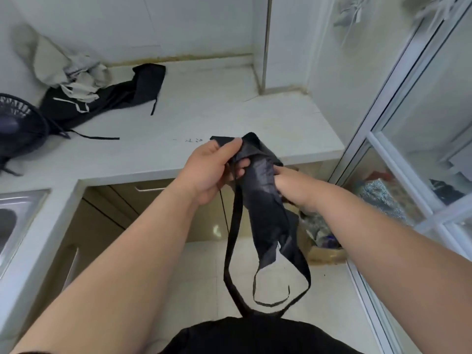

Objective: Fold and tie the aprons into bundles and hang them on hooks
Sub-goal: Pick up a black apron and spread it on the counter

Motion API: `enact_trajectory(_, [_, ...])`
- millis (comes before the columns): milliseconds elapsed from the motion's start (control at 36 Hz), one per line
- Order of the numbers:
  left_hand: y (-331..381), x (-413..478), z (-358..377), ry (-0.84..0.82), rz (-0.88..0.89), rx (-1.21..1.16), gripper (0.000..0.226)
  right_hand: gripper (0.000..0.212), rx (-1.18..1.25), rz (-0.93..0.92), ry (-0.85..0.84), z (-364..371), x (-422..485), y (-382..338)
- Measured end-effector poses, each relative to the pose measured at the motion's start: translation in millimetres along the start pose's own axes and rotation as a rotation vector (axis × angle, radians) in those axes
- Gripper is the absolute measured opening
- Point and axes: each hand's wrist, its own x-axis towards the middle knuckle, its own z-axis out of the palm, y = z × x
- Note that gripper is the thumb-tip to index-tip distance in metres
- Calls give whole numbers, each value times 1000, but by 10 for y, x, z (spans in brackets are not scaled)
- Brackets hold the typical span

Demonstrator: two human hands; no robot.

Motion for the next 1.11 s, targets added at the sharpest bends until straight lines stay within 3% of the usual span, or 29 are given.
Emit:
enact_trajectory(56, [-17,-30,-69,76,23,-2,18,23,218,47,-26,79,-31,-7])
enact_trajectory(111, [-34,-59,-126,121,28,-12,25,53,426,44,-61,105,-39,20])
enact_trajectory(167, [-32,-114,-164,139,33,-39,27,66,473,48,-154,122,-83,-6])
enact_trajectory(194, [-22,-144,-173,149,35,-51,24,56,369,52,-170,142,-127,-36])
enact_trajectory(250, [3,-194,-193,173,38,-75,16,32,-84,64,-156,182,-185,-58])
enact_trajectory(306, [38,-232,-236,220,55,-82,18,9,-493,115,-27,220,-143,-15])
enact_trajectory(472, [34,-260,-617,526,62,200,15,32,-575,300,394,91,-25,-42])
enact_trajectory(556, [38,-284,-735,660,105,231,15,22,-512,95,613,98,13,-175])
enact_trajectory(611, [89,-300,-732,738,239,209,19,28,-321,-156,785,216,-50,-340])
enact_trajectory(667, [158,-325,-737,733,351,136,14,32,-197,-310,850,303,-79,-415])
enact_trajectory(722, [116,-325,-832,661,298,260,15,28,-383,-145,732,323,-28,-357])
enact_trajectory(778, [-65,-338,-944,571,53,546,26,21,-626,153,551,332,6,-253])
enact_trajectory(806, [-160,-347,-1002,580,-45,611,30,21,-635,202,529,354,13,-243])
enact_trajectory(861, [-234,-368,-1037,638,-127,517,28,28,-518,126,593,412,36,-287])
enact_trajectory(972, [-41,-343,-968,646,-98,185,17,37,-108,47,682,405,131,-461])
enact_trajectory(1028, [39,-301,-996,629,-81,195,12,41,102,91,659,364,174,-553])
enact_trajectory(1111, [81,-234,-1057,621,-102,185,25,35,192,107,625,321,233,-626])
